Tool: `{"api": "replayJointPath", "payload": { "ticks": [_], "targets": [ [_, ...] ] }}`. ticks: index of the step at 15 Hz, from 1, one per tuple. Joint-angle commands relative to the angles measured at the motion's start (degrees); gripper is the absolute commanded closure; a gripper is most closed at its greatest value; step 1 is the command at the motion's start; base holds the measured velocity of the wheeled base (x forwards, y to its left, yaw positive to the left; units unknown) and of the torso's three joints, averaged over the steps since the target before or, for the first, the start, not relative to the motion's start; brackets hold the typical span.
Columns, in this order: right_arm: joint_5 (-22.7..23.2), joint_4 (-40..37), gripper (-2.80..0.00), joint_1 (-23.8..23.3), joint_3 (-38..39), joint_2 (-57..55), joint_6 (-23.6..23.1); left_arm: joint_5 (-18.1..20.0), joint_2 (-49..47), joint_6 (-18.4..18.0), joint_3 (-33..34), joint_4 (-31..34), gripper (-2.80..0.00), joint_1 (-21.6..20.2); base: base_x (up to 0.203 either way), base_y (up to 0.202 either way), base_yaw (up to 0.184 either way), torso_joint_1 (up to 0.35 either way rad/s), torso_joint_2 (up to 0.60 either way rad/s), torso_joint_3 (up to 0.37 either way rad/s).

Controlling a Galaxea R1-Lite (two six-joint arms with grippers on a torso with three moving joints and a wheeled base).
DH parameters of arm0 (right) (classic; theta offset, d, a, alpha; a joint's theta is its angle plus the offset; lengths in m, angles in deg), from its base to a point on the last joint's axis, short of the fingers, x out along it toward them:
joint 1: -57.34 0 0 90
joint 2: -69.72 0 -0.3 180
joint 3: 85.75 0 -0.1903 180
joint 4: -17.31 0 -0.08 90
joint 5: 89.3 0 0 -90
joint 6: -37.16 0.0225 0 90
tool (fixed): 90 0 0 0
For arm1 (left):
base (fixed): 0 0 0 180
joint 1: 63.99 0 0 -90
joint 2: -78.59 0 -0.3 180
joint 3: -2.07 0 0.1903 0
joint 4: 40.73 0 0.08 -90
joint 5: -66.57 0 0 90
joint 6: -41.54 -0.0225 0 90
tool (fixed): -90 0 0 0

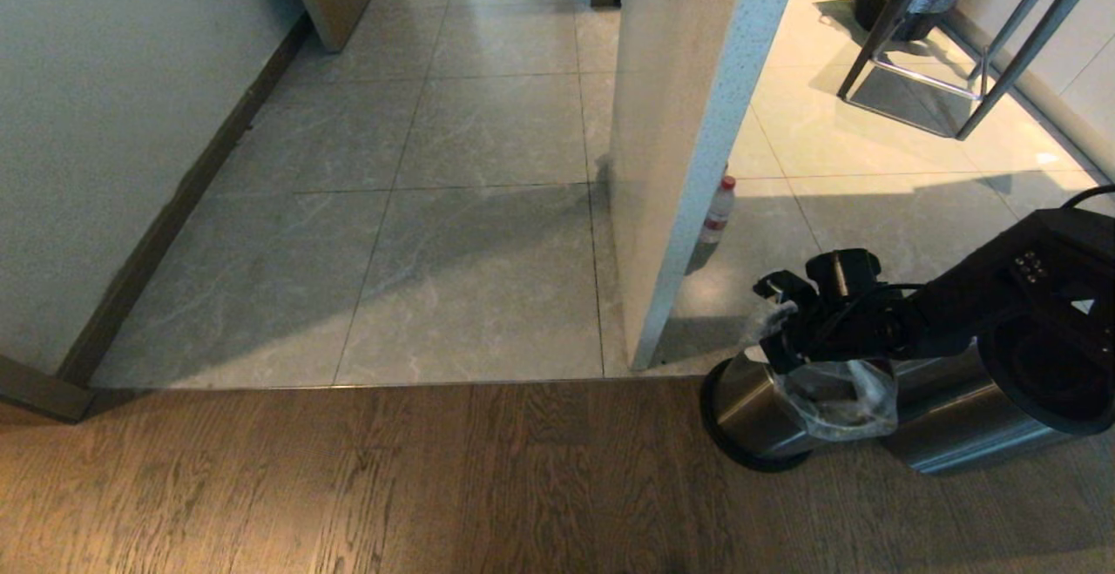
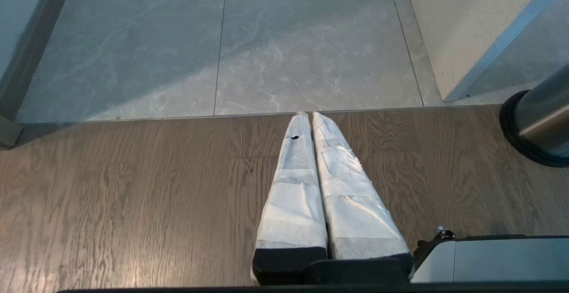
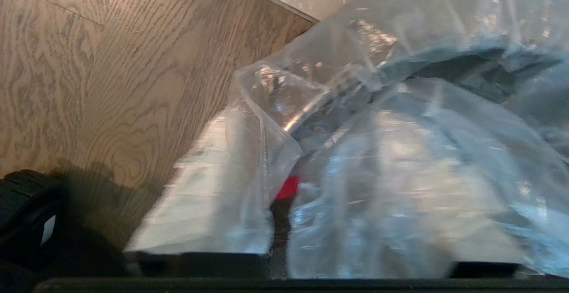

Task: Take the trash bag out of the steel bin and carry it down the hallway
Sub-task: Pick up the trash bag

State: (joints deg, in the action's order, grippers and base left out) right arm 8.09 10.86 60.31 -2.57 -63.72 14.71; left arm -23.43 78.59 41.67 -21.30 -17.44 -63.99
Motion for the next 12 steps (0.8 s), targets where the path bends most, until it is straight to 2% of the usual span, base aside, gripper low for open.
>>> {"api": "replayJointPath", "payload": {
  "ticks": [1,12],
  "targets": [
    [0.08,0.04,0.0,0.01,0.44,0.49,-0.13,0.0,0.0,0.04,0.0,-0.01,0.0,0.0,0.0,0.0,0.0,0.0,0.0,0.0],
    [0.17,-0.29,0.0,-0.19,4.89,7.15,-0.42,0.0,0.0,0.04,0.0,-0.01,0.0,0.0,0.0,0.0,0.0,0.0,0.0,0.0]
  ]
}}
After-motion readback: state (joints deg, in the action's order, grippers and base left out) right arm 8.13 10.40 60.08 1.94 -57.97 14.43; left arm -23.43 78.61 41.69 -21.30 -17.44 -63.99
